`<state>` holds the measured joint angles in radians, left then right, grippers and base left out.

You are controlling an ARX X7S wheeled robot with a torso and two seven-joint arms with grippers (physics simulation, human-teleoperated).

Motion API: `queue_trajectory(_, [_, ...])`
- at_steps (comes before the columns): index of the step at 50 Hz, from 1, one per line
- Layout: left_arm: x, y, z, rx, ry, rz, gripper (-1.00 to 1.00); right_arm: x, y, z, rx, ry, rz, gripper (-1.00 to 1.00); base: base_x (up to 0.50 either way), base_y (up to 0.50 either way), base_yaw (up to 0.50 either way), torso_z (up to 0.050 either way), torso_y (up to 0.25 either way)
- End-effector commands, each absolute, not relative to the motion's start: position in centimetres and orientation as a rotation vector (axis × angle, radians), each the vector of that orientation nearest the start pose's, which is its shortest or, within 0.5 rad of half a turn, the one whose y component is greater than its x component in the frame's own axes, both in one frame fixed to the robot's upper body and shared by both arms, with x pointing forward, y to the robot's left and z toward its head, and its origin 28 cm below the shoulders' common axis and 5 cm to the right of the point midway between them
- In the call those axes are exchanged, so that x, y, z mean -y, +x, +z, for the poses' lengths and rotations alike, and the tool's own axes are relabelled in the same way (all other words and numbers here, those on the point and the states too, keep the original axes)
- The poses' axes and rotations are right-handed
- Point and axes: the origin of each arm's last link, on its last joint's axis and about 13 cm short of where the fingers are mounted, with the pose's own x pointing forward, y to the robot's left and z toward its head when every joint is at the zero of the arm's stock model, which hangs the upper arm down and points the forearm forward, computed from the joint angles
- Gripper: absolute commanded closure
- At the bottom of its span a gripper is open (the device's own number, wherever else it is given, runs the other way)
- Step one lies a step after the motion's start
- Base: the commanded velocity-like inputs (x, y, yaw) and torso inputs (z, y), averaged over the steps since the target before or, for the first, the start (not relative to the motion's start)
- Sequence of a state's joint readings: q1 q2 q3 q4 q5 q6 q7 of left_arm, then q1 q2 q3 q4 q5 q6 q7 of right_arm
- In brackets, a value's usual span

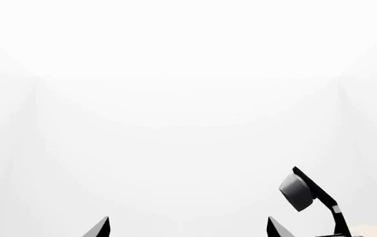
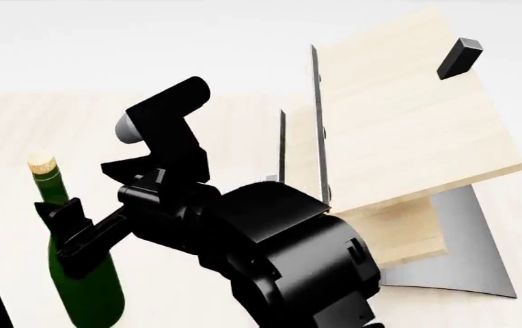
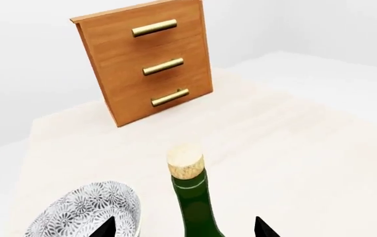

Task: Put the wine bottle on the wine rack.

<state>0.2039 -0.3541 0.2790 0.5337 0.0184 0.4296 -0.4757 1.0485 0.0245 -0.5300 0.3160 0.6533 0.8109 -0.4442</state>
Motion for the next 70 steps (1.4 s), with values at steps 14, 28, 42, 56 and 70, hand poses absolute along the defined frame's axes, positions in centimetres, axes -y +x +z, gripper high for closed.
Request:
queue_trajectory(14, [-20.2,14.8,10.9,0.716,-0.01,0.023,-1.0,-3.0,37.3,18.9,-0.164,0.103,1.1,-1.0,0.0,0.0,0.0,0.0,0.0])
queue_trajectory(28, [-20.2,14.8,11.0,0.718,-0.011,0.024,-1.0,-3.7,38.0,17.6,-0.152,0.127,1.074,-1.0,0.0,0.0,0.0,0.0,0.0])
queue_trajectory(42, [-20.2,14.9,11.0,0.718,-0.011,0.025,-1.0,-3.4,38.4,17.4,-0.12,0.171,1.017,-1.0,0.0,0.0,0.0,0.0,0.0])
queue_trajectory(56, [-20.3,14.9,10.9,0.719,-0.013,0.028,-1.0,-3.9,37.9,17.2,-0.113,0.164,1.05,-1.0,0.0,0.0,0.0,0.0,0.0])
queue_trajectory(70, [-20.3,14.9,11.0,0.72,-0.014,0.028,-1.0,-3.9,37.7,16.5,-0.134,0.146,1.051,-1.0,0.0,0.0,0.0,0.0,0.0])
